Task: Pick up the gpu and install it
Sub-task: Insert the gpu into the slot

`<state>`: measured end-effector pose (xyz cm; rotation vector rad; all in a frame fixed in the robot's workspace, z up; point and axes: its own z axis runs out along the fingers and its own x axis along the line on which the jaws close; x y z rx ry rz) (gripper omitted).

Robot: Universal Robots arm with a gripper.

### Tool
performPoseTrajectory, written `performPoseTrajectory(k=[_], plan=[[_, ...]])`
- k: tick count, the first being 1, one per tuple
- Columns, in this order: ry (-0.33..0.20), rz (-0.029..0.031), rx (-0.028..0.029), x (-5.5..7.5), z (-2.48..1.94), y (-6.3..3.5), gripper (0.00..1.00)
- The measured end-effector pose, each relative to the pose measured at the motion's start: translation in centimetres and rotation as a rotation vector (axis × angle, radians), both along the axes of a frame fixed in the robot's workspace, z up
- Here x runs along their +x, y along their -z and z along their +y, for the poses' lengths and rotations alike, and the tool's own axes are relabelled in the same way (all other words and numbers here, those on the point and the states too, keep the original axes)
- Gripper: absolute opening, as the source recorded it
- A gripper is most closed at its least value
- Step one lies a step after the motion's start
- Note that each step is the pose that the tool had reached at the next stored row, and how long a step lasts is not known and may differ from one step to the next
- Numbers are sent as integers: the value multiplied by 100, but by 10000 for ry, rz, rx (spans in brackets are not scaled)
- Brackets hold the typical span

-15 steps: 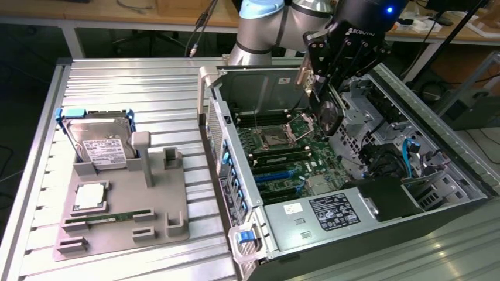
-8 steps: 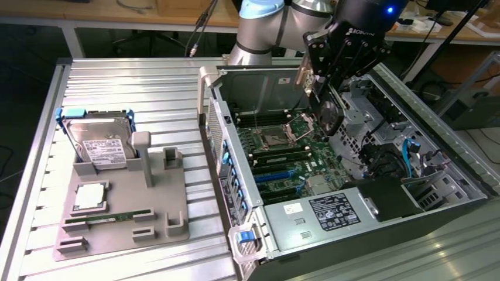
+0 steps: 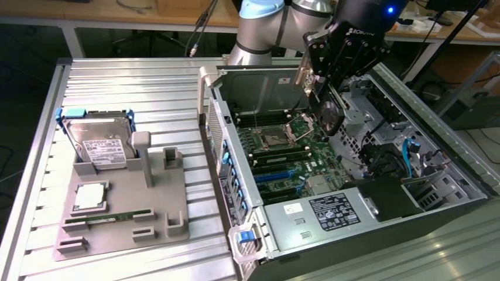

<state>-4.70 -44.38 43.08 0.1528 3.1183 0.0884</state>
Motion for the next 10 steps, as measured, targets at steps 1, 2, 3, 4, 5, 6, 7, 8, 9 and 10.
performPoseTrajectory(k=[1, 2, 3, 4, 5, 6, 7, 8, 9, 10], plan=[[-11, 0, 0, 0, 0, 0, 27], [-21, 0, 0, 0, 0, 0, 27], [-33, 0, 0, 0, 0, 0, 27], [-46, 0, 0, 0, 0, 0, 27], [-61, 0, 0, 0, 0, 0, 27], [-76, 0, 0, 0, 0, 0, 27], [-95, 0, 1, 0, 0, 0, 27], [-116, 0, 0, 0, 0, 0, 27], [-135, 0, 0, 0, 0, 0, 27], [-155, 0, 0, 0, 0, 0, 27]])
